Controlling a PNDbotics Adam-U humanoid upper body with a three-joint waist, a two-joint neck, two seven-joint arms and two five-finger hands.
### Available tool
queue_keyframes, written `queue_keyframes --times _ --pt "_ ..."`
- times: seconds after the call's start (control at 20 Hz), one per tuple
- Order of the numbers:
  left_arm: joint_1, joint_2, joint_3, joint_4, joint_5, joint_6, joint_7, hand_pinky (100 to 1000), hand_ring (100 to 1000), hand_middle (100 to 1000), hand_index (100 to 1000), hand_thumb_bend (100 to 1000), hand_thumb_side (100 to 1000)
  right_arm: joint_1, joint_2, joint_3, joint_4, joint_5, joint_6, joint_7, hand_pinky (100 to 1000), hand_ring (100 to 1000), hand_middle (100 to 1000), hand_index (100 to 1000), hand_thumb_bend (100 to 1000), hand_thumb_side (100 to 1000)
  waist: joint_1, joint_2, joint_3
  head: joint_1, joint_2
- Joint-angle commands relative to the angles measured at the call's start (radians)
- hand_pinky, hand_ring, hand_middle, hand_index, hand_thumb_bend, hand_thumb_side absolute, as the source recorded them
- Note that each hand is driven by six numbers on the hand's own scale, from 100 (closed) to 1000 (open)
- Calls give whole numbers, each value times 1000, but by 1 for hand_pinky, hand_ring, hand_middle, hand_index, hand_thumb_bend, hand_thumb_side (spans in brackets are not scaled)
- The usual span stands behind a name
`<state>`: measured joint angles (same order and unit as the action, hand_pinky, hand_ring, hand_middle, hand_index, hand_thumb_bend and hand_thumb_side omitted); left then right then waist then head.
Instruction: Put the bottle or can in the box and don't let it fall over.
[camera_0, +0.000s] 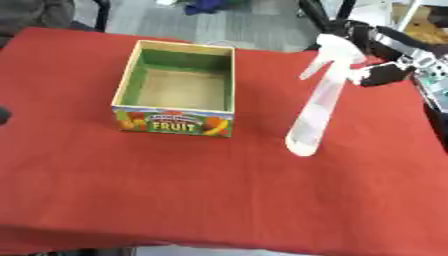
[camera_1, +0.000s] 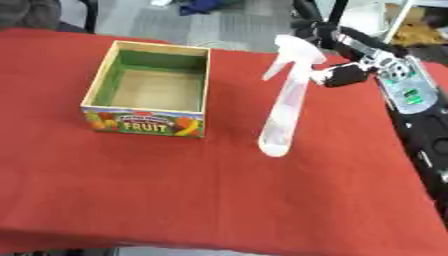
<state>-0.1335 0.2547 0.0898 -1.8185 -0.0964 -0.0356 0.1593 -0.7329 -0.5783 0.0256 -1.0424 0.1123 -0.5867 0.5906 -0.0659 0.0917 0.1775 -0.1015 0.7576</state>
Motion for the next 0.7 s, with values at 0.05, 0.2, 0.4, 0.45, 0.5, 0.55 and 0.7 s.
queue_keyframes --times 0.05,0.2,0.4,0.45,0.5,0.55,0.7 --pt "-6 21 7 -18 4 -2 5 712 619 526 723 295 660 -4 -64 1 -51 -27 -68 63 781 1000 1000 860 100 222 4 -18 -6 13 11" --pt "-1 22 10 -17 3 -2 8 713 619 526 723 295 661 17 -99 6 -94 -57 -74 71 785 1000 1000 871 100 218 2 -22 -15 23 12" --pt "6 26 15 -15 0 -2 12 713 619 526 723 295 661 63 -159 10 -177 -108 -79 75 789 1000 1000 880 100 213 -3 -27 -28 36 12" --pt "8 27 16 -15 0 -2 13 713 619 526 723 295 661 77 -173 10 -198 -120 -79 74 789 1000 1000 881 100 213 -4 -29 -30 39 12" --pt "9 28 18 -15 -1 -2 14 714 619 526 723 295 661 89 -187 9 -218 -130 -78 72 790 1000 1000 883 100 211 -4 -30 -33 42 12" --pt "11 29 19 -14 -1 -2 16 714 619 526 723 296 662 103 -202 8 -238 -138 -78 70 791 1000 1000 884 100 241 -5 -31 -36 44 12" --pt "16 32 21 -13 -3 -1 18 714 619 526 723 295 661 140 -239 2 -286 -155 -76 61 792 1000 1000 888 100 206 -8 -36 -44 51 12"
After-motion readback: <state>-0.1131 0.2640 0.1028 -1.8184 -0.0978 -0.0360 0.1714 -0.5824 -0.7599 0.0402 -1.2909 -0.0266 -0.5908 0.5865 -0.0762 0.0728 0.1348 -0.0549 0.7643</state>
